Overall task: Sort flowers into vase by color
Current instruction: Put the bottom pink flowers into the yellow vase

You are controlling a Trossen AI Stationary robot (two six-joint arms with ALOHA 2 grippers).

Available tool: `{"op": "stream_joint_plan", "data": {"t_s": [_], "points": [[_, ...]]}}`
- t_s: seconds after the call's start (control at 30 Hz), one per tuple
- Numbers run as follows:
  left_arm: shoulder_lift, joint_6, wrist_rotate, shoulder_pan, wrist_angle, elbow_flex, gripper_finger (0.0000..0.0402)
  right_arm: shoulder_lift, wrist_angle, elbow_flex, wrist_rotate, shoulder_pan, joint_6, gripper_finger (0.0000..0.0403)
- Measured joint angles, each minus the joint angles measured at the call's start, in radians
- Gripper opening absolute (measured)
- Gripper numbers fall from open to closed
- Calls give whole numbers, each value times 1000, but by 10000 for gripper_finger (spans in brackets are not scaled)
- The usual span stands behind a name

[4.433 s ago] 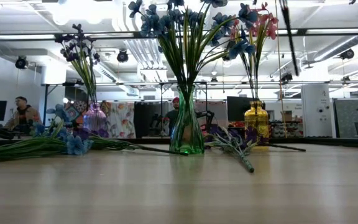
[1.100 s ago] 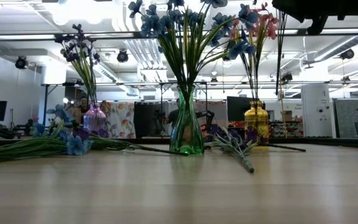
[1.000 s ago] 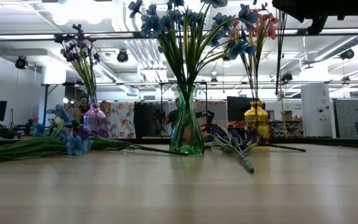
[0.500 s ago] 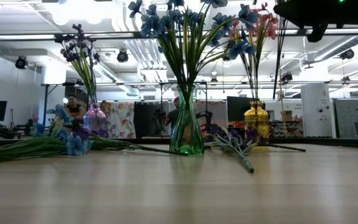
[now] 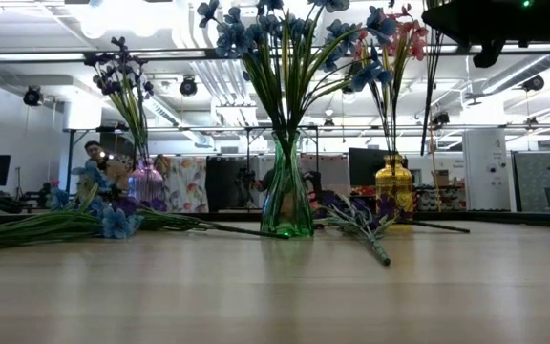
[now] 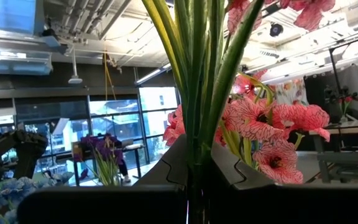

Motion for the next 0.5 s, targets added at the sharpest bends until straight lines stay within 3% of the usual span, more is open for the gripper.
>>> {"op": "stream_joint_plan", "data": {"t_s": [0.5], "points": [[0,-11,-1,0,0,0,0,0,-2,0,0,0,-1,18]]}}
